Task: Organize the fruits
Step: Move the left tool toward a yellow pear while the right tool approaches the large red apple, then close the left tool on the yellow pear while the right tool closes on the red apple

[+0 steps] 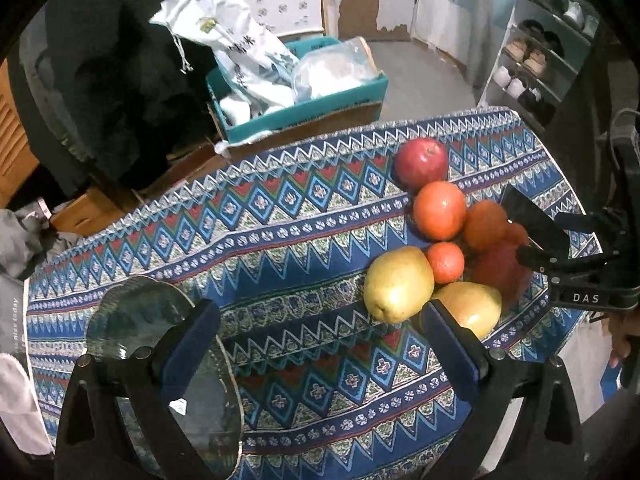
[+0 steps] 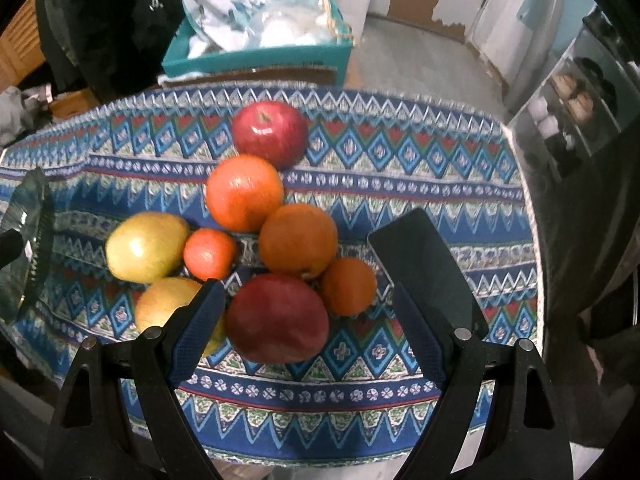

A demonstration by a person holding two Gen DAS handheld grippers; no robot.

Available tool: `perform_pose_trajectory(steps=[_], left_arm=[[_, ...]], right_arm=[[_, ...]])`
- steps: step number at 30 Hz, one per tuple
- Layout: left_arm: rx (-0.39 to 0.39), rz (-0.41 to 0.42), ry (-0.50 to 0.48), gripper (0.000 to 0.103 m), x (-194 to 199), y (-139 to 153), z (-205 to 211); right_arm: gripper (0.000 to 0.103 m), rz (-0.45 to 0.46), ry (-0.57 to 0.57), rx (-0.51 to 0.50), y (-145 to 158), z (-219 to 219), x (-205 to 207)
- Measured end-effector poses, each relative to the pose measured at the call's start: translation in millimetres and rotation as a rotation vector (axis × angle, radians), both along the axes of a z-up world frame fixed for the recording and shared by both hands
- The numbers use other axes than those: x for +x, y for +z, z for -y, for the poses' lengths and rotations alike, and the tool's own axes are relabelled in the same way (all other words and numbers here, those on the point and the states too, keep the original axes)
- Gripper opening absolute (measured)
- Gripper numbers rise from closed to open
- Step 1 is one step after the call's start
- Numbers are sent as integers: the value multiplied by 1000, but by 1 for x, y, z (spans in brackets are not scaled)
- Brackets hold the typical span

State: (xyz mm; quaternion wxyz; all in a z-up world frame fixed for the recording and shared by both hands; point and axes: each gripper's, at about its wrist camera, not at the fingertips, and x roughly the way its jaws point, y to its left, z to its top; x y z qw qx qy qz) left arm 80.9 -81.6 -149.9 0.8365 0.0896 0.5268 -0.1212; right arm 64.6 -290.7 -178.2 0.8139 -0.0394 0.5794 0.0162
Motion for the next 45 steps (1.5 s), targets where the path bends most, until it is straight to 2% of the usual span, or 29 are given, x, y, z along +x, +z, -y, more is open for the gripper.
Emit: perform_pose_trajectory(steps=[9, 30, 34, 40, 45], left_arm=[[19, -53, 7, 102, 9, -28, 3], [-5, -119, -14, 102, 32, -61, 34], [-8, -135, -37, 102, 36, -69, 43], [-19, -175, -63, 102, 43, -85, 54], [-29, -202, -81, 102, 44, -96, 61]], right_arm=[[84, -78, -31, 23, -25, 3, 9], [84, -208, -168, 220, -73, 10, 22], [76, -205, -178, 283, -80, 13, 22], [76, -189, -165, 275, -81, 12, 22], [76, -146, -134, 171, -64, 9, 18]])
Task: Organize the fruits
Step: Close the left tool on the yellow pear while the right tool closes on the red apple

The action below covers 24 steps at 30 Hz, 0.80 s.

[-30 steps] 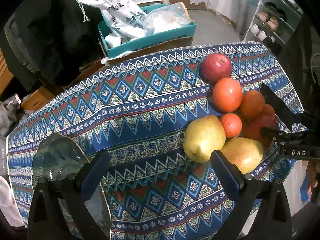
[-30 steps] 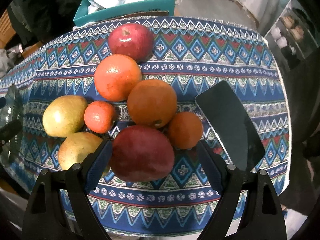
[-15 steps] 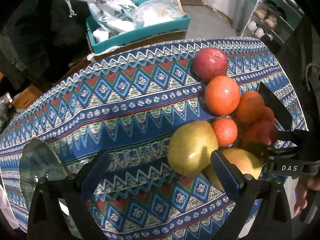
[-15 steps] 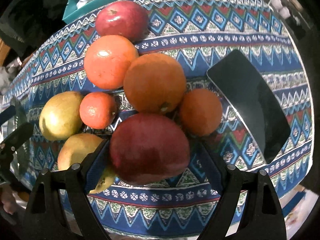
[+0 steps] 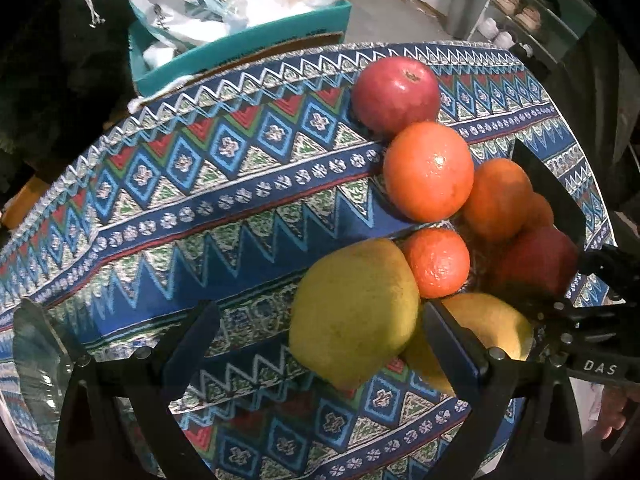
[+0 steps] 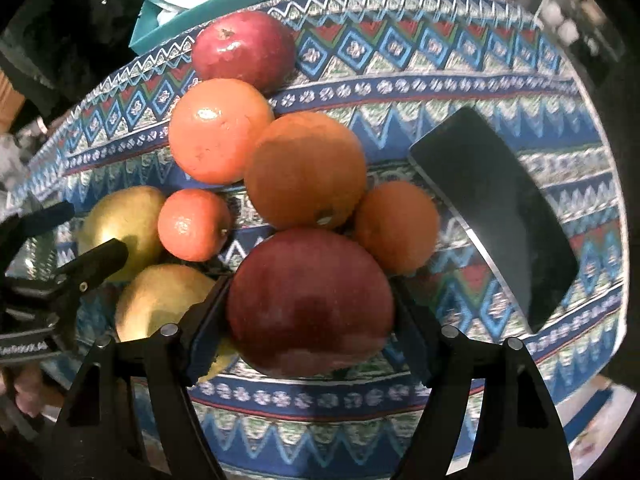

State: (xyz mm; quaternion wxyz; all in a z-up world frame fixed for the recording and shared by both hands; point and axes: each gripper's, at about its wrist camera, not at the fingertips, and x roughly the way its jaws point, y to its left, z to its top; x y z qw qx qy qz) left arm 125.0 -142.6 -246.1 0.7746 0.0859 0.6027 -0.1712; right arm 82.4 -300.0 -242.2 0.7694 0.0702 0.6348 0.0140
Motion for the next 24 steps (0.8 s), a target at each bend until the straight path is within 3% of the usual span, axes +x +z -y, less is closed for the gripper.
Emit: perform_pose_trajectory(steps=[4, 6, 9, 14, 17, 24], left_arm=[[-46, -25, 10, 98, 4, -5, 0], [-76, -45, 5, 90, 5, -7, 1], [-91, -49, 2, 88, 6, -7, 3], [-92, -35, -11, 88, 4, -7, 2], [-84, -30, -11, 94, 5, -9, 0], [-127, -68, 24, 97, 9, -17, -10]], right_arm=[[76, 7, 15, -63, 2, 3, -4], [76, -5, 26, -87, -1, 8, -13], [76, 4, 23, -66, -1, 12, -16], [76, -8, 33, -58, 0, 18, -18], [76, 6, 49, -63, 2, 16, -19], [76, 60, 30, -48, 27, 17, -29]])
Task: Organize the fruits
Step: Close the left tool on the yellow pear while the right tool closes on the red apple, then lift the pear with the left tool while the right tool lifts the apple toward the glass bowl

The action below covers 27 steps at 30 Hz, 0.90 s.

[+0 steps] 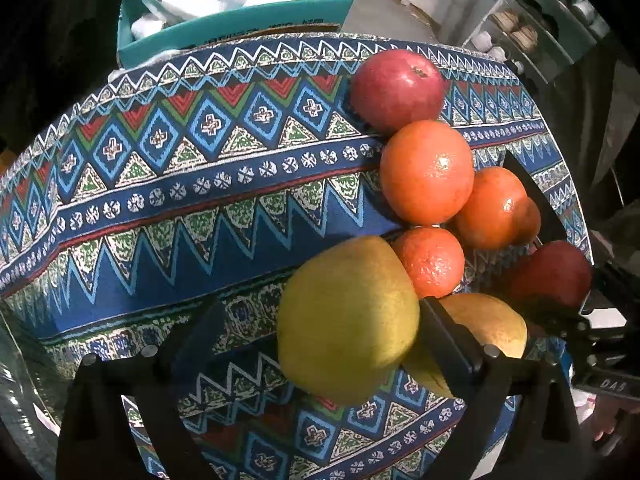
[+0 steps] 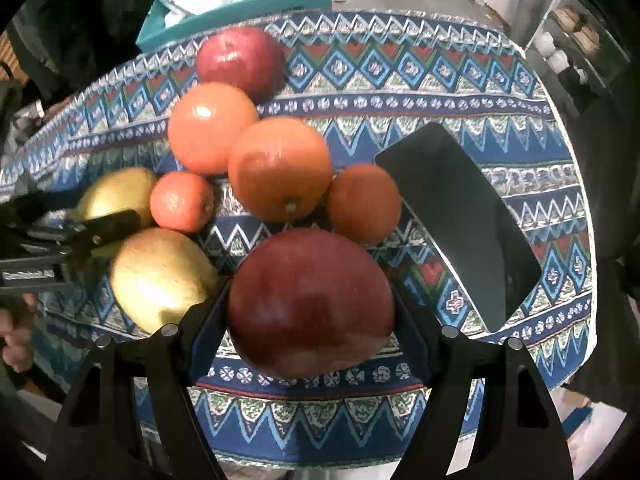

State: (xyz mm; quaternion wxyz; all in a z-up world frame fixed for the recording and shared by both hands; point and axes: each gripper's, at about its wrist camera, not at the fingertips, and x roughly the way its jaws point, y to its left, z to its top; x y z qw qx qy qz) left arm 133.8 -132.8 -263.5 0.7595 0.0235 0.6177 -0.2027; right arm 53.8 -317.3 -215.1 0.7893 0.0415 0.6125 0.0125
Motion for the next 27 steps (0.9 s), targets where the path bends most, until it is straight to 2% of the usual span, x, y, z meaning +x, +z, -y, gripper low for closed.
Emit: perform_pose_trajectory(steps=[1, 4, 5, 10, 13, 17, 23, 27], left_arm=[[-4, 1, -8, 95, -1, 0, 0], [-47, -16, -29, 72, -3, 3, 0], [-62, -22, -35, 70, -5, 3, 0], [-38, 6, -49, 69, -12, 5, 7], [3, 30, -57, 69, -18, 8, 10], [26, 54, -59, 69, -23, 12, 10], [68, 123, -54, 69, -31, 30, 3], [64, 152, -40, 69, -37, 44, -6]], right_arm=[[76, 5, -3, 0, 2, 1, -1], [76, 8, -15, 8, 4, 8, -6], [76, 8, -20, 14, 3, 9, -8], [76, 12, -21, 25, 3, 13, -7], [76, 24, -19, 26, 2, 9, -5], [76, 60, -13, 12, 10, 7, -6], [76, 109, 8, 0, 20, -1, -7], [76, 124, 21, -2, 25, -6, -8]])
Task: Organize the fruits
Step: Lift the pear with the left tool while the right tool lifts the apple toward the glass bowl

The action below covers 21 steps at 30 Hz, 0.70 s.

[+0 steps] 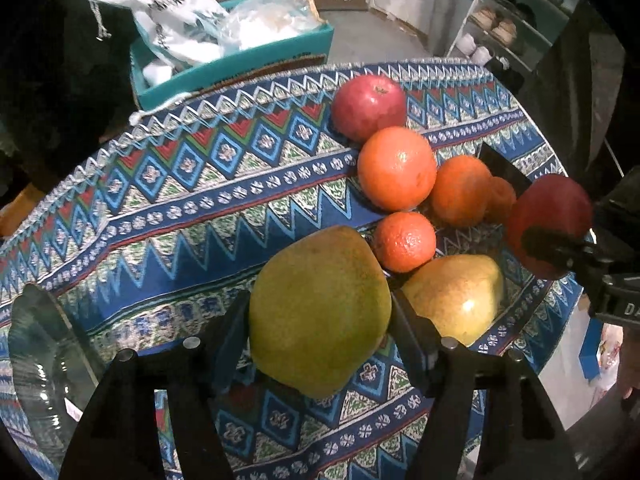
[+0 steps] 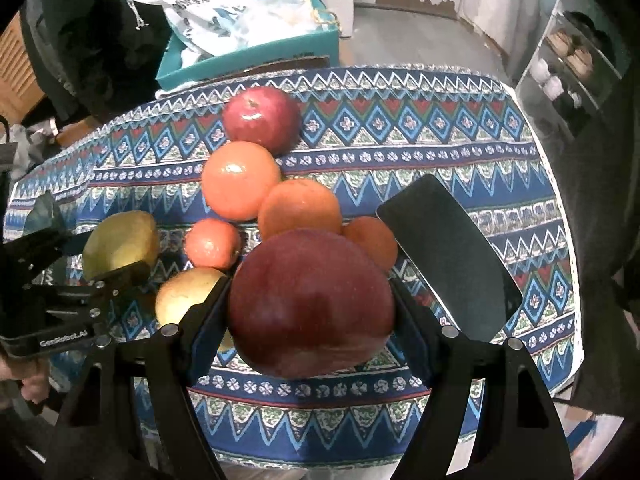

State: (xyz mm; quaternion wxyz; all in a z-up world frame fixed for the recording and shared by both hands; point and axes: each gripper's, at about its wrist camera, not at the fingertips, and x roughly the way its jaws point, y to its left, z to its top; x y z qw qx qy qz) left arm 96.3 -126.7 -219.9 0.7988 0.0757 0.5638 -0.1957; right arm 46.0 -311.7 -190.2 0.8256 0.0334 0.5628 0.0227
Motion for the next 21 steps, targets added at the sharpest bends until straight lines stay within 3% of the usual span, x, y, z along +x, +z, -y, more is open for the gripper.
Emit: perform_pose_trajectory(steps=[15, 21], left_arm=[[-34, 107, 62, 69, -21, 56, -28], [-81, 138, 99, 69, -27, 83, -42]], right_arm=[[76, 141, 52, -19, 45, -21, -5], [76, 189, 63, -9, 62, -27, -8]])
